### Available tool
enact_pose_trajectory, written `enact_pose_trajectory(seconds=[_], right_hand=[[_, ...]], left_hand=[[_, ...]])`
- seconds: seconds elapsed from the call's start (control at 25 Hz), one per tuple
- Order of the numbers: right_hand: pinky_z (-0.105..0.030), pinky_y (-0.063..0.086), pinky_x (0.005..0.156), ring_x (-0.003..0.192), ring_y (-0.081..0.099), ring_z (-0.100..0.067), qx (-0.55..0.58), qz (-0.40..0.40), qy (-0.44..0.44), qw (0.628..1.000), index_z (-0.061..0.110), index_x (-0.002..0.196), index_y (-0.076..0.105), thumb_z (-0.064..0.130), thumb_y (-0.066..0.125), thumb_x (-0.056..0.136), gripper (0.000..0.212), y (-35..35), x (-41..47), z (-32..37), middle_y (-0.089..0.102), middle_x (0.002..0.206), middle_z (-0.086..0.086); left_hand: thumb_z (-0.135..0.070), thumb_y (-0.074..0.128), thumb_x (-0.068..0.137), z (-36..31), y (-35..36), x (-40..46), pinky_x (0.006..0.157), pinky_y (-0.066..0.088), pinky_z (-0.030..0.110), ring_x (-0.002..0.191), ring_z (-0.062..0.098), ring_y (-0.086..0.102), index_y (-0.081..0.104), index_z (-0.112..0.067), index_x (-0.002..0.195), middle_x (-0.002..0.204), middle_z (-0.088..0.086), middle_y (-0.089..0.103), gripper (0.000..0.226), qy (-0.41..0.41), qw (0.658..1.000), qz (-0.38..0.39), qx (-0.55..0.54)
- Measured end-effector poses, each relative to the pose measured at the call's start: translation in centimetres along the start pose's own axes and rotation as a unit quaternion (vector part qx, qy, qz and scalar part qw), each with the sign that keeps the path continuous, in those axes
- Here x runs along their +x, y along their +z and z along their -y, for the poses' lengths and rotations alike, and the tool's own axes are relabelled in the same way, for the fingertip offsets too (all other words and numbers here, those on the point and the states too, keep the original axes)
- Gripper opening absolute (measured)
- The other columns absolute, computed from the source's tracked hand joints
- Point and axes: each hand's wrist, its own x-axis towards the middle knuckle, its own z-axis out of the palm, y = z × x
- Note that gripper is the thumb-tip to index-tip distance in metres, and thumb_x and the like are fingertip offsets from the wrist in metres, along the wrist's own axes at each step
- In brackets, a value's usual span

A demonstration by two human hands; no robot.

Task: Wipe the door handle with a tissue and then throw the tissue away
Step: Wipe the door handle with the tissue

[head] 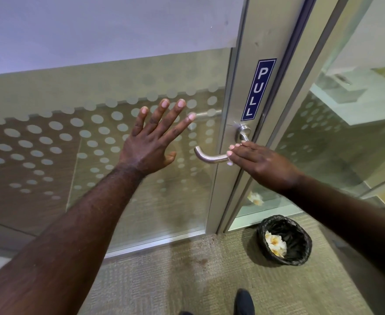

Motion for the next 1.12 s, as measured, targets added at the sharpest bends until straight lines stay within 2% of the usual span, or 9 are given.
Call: enact_pose_trajectory(seconds=[0.12,0.2,0.32,0.44,0.6,0.68,0.76,1.04,1.12], right_hand=[[-0.048,0.053,0.091,0.108,0.064,-0.036,0.037,-0.076,0.063,0.994,0.001,0.120,0.064,-0.006,0.068,0.079,0.042,0.4,-1.3,-0.7,0.065,0.122,-0.021],[-0.030,0.053,0.084,0.095,0.070,-0.024,0.108,-0.188,0.224,0.950,0.007,0.111,0.070,-0.001,0.065,0.084,0.028,0.9,-1.9,0.2,0.071,0.112,-0.013],[-0.016,0.047,0.077,0.083,0.066,-0.013,0.301,-0.305,0.517,0.741,0.004,0.111,0.069,-0.001,0.064,0.085,0.027,2.4,-1.5,2.3,0.074,0.103,-0.009],[-0.015,0.052,0.060,0.068,0.066,-0.008,0.561,-0.327,0.604,0.462,-0.002,0.118,0.054,-0.017,0.054,0.081,0.040,3.4,0.5,4.2,0.069,0.090,-0.006],[-0.033,0.055,0.073,0.074,0.065,-0.025,0.608,-0.352,0.645,0.300,-0.007,0.115,0.055,-0.014,0.063,0.079,0.037,3.5,2.4,4.7,0.064,0.084,-0.013],[-0.031,0.057,0.068,0.067,0.067,-0.026,0.628,-0.365,0.637,0.256,-0.010,0.105,0.060,-0.014,0.060,0.080,0.025,3.1,2.8,4.8,0.066,0.077,-0.016],[-0.029,0.056,0.068,0.068,0.066,-0.025,0.632,-0.378,0.627,0.254,-0.012,0.103,0.061,-0.015,0.058,0.081,0.023,2.4,3.1,4.8,0.066,0.079,-0.017],[-0.051,0.051,0.091,0.093,0.062,-0.039,0.728,-0.326,0.573,0.187,-0.015,0.102,0.050,-0.022,0.038,0.085,0.022,0.2,3.6,3.5,0.061,0.098,-0.029],[-0.055,0.045,0.100,0.100,0.061,-0.042,0.763,-0.319,0.542,0.147,-0.020,0.120,0.043,-0.016,0.030,0.087,0.036,0.1,3.4,3.4,0.057,0.115,-0.035]], left_hand=[[-0.047,0.081,0.063,0.0,0.1,0.0,0.121,-0.017,0.043,0.154,0.020,-0.016,-0.002,-0.033,0.160,0.167,-0.004,-0.019,0.128,-0.001,1.000,-0.001,-0.003],[-0.048,0.082,0.063,0.0,0.2,0.0,0.121,-0.016,0.043,0.154,0.021,-0.016,-0.002,-0.033,0.160,0.167,-0.003,-0.018,0.129,-0.003,1.000,0.000,-0.007],[-0.048,0.082,0.063,-0.1,0.2,0.0,0.121,-0.016,0.043,0.154,0.021,-0.015,0.000,-0.033,0.160,0.167,-0.003,-0.017,0.128,-0.007,1.000,-0.001,-0.008],[-0.047,0.082,0.064,-0.2,0.1,0.0,0.121,-0.017,0.044,0.154,0.021,-0.015,0.000,-0.033,0.160,0.167,-0.004,-0.017,0.127,-0.011,1.000,0.010,-0.020],[-0.045,0.082,0.065,-0.3,-0.2,0.0,0.120,-0.018,0.043,0.153,0.020,-0.018,-0.004,-0.034,0.159,0.166,-0.005,-0.019,0.127,-0.017,0.999,0.027,-0.032],[-0.045,0.082,0.066,-0.4,-0.3,0.0,0.120,-0.018,0.043,0.153,0.020,-0.019,-0.005,-0.034,0.159,0.166,-0.006,-0.021,0.129,-0.019,0.999,0.033,-0.037],[-0.045,0.083,0.066,-0.4,-0.4,0.0,0.120,-0.019,0.043,0.153,0.020,-0.019,-0.006,-0.034,0.159,0.166,-0.005,-0.021,0.129,-0.020,0.998,0.035,-0.041],[-0.041,0.084,0.066,-0.5,-0.7,0.1,0.120,-0.020,0.042,0.152,0.018,-0.023,-0.009,-0.035,0.158,0.164,-0.007,-0.026,0.131,-0.023,0.997,0.042,-0.056],[-0.042,0.083,0.067,-0.5,-0.7,0.1,0.120,-0.020,0.042,0.151,0.018,-0.023,-0.010,-0.035,0.158,0.164,-0.007,-0.027,0.130,-0.023,0.997,0.045,-0.056]])
